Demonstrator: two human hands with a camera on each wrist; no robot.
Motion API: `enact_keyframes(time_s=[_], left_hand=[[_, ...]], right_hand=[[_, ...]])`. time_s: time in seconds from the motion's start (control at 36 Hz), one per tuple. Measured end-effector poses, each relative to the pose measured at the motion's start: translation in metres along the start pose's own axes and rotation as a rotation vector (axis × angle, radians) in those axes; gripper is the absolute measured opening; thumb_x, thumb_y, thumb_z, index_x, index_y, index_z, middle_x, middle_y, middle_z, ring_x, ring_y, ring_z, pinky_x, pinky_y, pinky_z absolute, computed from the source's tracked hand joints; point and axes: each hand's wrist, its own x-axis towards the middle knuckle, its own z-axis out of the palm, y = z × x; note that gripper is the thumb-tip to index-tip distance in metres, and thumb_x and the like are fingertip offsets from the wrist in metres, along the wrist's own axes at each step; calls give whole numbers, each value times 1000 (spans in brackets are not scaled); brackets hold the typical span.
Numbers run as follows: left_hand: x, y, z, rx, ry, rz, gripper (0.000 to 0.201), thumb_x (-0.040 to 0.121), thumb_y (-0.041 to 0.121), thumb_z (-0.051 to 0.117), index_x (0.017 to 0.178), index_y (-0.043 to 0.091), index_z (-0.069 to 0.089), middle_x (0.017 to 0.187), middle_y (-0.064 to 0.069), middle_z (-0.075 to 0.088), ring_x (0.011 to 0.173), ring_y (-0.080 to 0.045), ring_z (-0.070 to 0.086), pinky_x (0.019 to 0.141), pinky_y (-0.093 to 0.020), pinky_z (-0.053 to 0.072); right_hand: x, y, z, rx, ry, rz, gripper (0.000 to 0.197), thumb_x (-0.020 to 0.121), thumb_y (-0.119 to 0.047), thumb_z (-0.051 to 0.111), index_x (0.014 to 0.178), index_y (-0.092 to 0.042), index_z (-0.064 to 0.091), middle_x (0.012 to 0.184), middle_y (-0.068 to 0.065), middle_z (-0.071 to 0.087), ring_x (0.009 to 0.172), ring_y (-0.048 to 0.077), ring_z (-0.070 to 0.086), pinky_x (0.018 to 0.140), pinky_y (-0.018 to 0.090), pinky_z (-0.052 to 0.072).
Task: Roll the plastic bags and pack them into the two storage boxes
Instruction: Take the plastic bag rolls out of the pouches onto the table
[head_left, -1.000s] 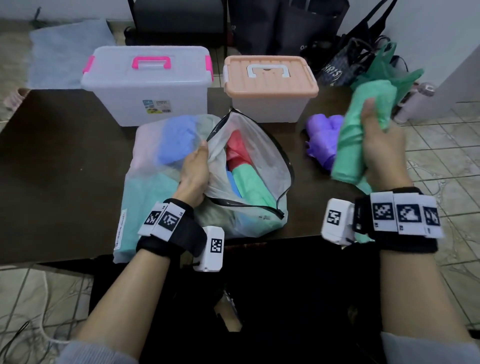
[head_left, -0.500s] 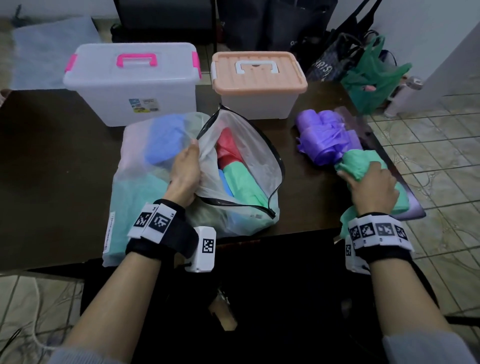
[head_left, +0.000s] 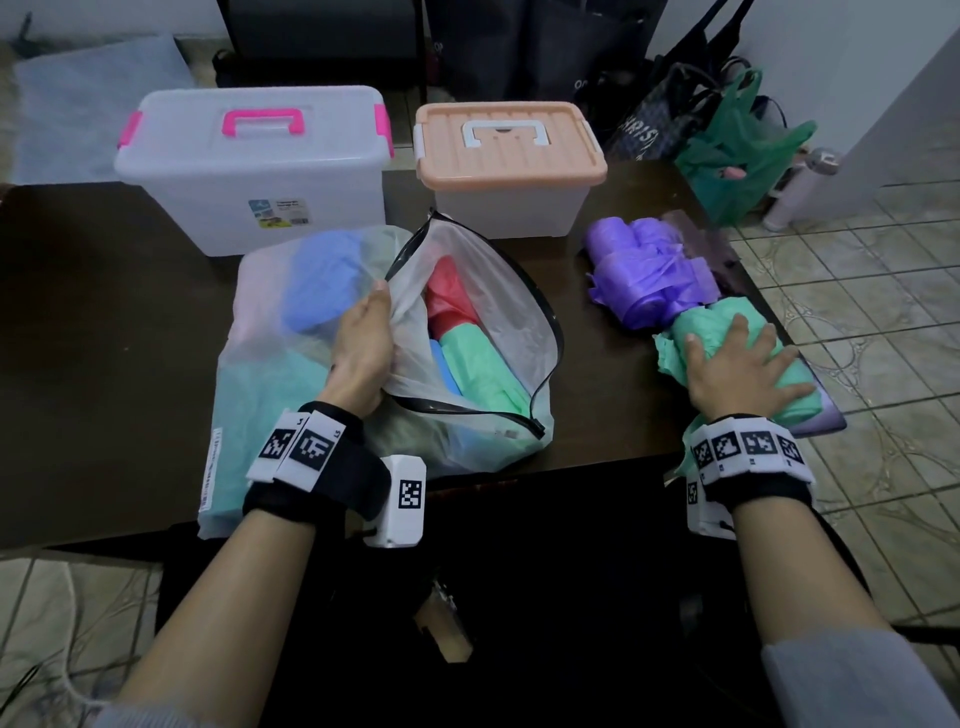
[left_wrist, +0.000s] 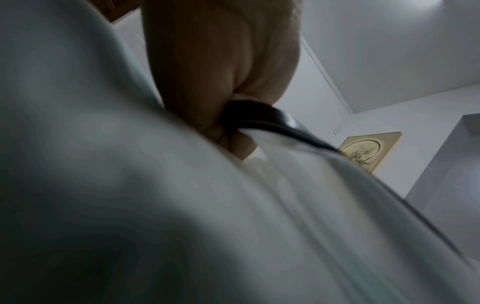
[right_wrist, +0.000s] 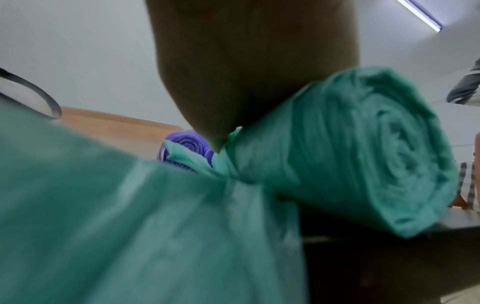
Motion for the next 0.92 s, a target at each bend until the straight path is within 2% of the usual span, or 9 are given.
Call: enact_keyframes(time_s=[0.22,0.31,0.47,0.56,0.61,0.69,0.75,0.81,0.92], left_hand=[[1,-1,1,-4,-12,1,41,103,34,29,115,9,58,96,-3,59,82,-12,54,77,-22,43],[2,-1,1,10,-6,-3,41,102,37,29,108,10,59,91,-6,60,83,-16,56,79,-28,43],[3,-3,0,18,-11,-5,46,102,38,30,112,6,60,106,-14,65,99,-26,60,93,-38,46],[1,-2,0,9,-8,-15,48,102,39,31,116,4,60,113,-17,64,107,-29,59,99,-43,45],[1,-2,0,-1,-8,-18,48,101,39,32,118,4,60,115,-15,64,108,-28,59,101,-43,44],[1,-1,0,-4,6,-7,46,102,37,32,116,4,60,110,-11,63,103,-24,58,97,-37,44],[1,0,0,15,13,8,43,103,35,30,116,5,59,107,-7,62,99,-18,56,87,-27,44],[0,0,1,23,18,21,43,103,33,30,119,5,57,110,-7,62,102,-17,56,84,-24,42],[1,-2,0,19,25,36,46,103,35,30,120,2,57,120,-15,61,111,-25,57,93,-30,42]], right_hand=[[-1,-3,-7,38,-35,22,81,90,-67,25,151,-17,11,157,15,11,144,38,3,109,65,4],[-7,-9,-18,87,51,17,94,83,-77,22,150,-13,12,155,19,14,144,36,1,110,62,0],[-32,-52,-52,404,222,-265,59,98,-46,35,136,-1,42,137,26,41,128,36,34,106,41,21],[-60,-89,-61,638,86,-502,42,98,-36,39,120,-6,59,114,11,60,107,22,52,94,32,36],[-79,-112,-59,727,-101,-567,33,99,-31,41,114,-10,62,104,1,60,97,10,51,88,28,39],[-99,-135,-49,709,-436,-576,37,100,-35,39,115,-7,59,103,4,60,89,12,50,93,37,45],[-106,-143,-42,608,-576,-578,43,102,-35,34,88,-2,60,82,9,57,69,12,46,71,26,47],[-108,-147,-38,509,-605,-554,47,103,-33,31,61,-12,37,60,2,39,51,11,32,45,20,27],[-101,-151,-26,370,-693,-460,36,103,-31,30,76,-11,42,66,-1,36,57,10,35,54,25,31]])
